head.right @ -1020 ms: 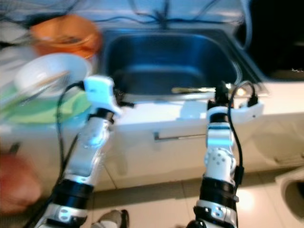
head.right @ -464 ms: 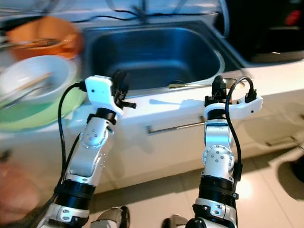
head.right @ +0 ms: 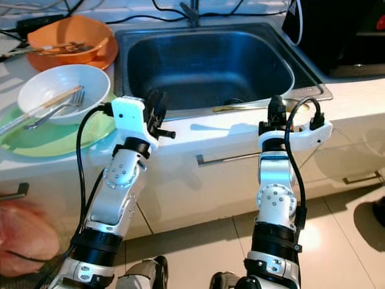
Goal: Kitchen organization
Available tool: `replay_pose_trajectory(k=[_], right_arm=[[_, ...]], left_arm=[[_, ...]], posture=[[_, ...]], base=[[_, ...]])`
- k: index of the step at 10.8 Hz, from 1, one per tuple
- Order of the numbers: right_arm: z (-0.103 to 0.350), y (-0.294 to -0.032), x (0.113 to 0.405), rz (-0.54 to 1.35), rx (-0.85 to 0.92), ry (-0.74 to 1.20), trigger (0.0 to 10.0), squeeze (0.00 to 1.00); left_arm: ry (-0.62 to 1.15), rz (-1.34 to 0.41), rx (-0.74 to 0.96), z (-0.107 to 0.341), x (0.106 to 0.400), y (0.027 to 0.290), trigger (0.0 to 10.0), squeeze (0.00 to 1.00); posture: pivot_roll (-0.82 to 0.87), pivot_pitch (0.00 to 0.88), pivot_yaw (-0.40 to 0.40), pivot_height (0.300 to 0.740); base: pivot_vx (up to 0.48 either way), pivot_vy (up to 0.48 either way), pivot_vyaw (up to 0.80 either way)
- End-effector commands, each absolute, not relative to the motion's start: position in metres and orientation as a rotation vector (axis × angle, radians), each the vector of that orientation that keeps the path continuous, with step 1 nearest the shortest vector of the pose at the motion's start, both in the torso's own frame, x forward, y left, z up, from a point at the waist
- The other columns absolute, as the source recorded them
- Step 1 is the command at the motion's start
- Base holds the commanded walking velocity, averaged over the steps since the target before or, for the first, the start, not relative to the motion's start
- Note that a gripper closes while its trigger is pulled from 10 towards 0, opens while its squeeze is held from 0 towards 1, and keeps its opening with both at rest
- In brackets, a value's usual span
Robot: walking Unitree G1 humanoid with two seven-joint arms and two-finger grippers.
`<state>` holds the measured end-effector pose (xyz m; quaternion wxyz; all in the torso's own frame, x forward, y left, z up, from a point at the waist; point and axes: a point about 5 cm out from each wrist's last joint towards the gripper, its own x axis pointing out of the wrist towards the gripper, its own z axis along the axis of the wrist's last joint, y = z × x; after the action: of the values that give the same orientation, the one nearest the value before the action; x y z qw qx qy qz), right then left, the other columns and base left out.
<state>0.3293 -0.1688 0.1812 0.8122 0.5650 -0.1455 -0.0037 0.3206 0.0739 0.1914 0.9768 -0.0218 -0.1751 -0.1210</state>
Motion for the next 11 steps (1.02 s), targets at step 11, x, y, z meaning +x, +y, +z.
replay_pose_trajectory(k=[11], right_arm=[[0.1854, -0.1633, 0.3305, 0.008, 1.215, -0.318, 10.0, 0.0]], left_arm=[[-0.344, -0.273, -0.025, 0.1888, 0.3182, 0.0682, 10.0, 0.0]], posture=[[0.13, 0.162, -0.027, 0.74]], base=[[0.0, 0.0, 0.0]])
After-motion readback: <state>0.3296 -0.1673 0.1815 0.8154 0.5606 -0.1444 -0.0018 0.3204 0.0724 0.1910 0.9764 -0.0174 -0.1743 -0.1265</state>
